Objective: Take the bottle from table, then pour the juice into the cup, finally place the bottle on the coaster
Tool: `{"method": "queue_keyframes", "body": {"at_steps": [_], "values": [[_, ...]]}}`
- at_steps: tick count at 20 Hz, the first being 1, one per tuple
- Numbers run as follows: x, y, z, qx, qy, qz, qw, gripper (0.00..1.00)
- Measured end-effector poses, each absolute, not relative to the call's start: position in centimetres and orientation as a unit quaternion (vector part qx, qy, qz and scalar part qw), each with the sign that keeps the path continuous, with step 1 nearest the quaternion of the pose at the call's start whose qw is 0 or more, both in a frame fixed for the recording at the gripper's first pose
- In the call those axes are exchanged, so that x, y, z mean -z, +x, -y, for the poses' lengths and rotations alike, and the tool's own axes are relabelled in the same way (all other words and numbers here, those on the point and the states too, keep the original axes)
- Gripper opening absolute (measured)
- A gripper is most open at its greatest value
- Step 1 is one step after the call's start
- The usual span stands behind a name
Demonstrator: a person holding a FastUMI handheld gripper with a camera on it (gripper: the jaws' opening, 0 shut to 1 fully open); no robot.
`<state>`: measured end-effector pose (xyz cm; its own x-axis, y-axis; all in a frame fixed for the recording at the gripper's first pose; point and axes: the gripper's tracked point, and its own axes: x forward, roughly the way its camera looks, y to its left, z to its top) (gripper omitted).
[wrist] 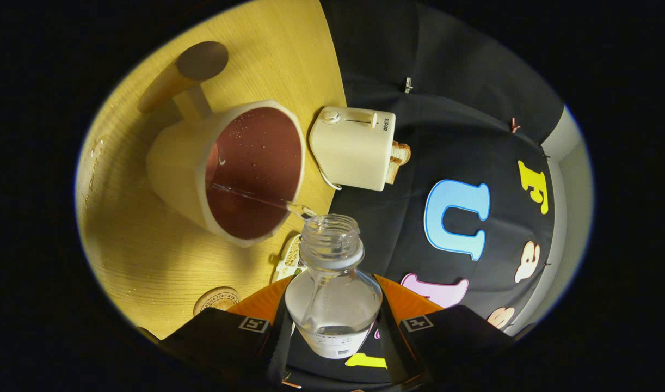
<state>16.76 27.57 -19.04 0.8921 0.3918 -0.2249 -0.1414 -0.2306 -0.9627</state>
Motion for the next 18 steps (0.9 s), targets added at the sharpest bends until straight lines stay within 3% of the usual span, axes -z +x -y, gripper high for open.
{"method": "queue_keyframes", "body": {"at_steps": [18], "values": [[18.0, 17.4, -29.0, -0.236, -0.794, 0.136, 0.544, 0.73]]}}
